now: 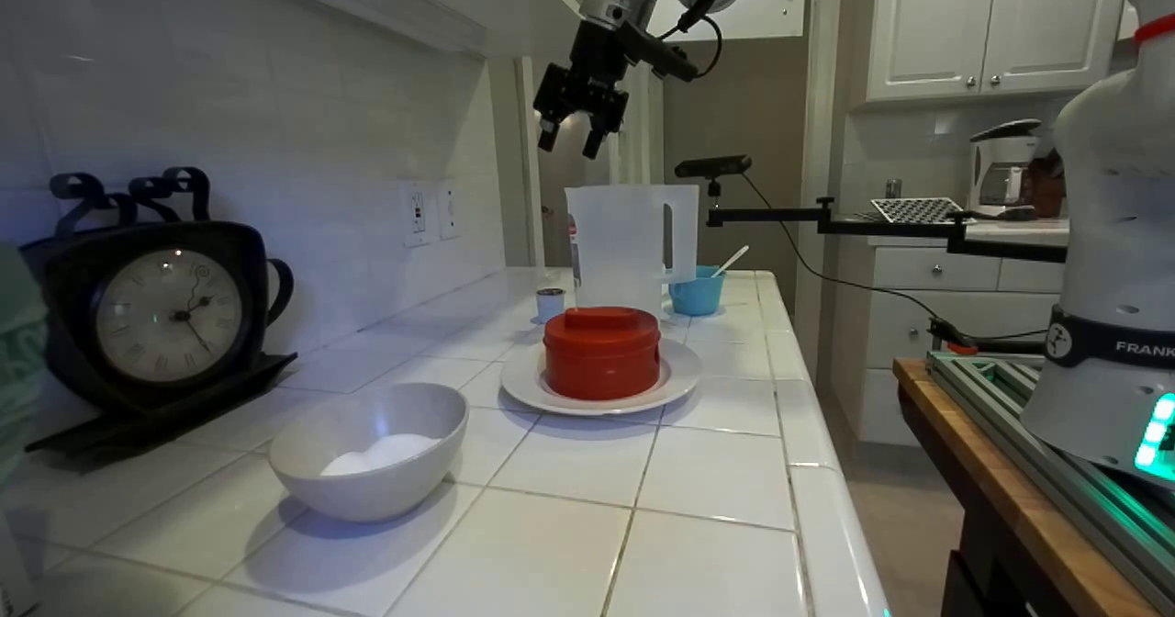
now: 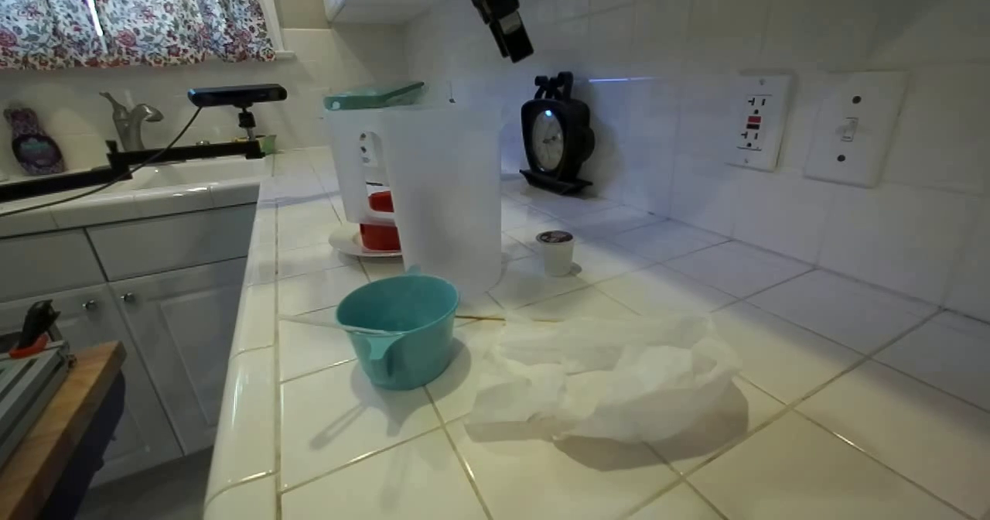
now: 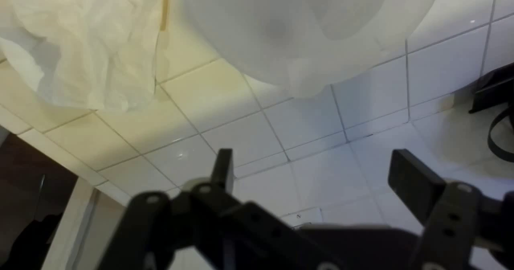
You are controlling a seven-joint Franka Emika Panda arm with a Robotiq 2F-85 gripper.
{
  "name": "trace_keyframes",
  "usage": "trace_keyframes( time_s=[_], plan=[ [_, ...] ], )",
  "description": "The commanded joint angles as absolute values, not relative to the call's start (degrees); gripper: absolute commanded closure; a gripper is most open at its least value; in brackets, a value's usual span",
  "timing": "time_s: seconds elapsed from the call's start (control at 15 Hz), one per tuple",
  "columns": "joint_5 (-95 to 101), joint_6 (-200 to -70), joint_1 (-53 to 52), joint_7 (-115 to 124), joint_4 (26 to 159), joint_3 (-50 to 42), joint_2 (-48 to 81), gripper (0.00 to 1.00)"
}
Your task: Pick up the object and put it in the jar
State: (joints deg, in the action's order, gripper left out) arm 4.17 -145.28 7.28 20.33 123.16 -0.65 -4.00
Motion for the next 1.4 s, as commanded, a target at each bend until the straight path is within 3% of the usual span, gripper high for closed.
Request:
trace_keyframes(
  time_s=[0.0,0.73,1.33],
  plan=[
    [4.14,-145.22,6.38,20.23,122.83,-1.53,-3.84,0.00],
    [3.75,-143.82,6.55,20.15,119.59,-2.21,-1.61,0.00],
    [-3.53,-131.03,6.50,18.50,106.81,-3.86,7.13,0.00]
  ],
)
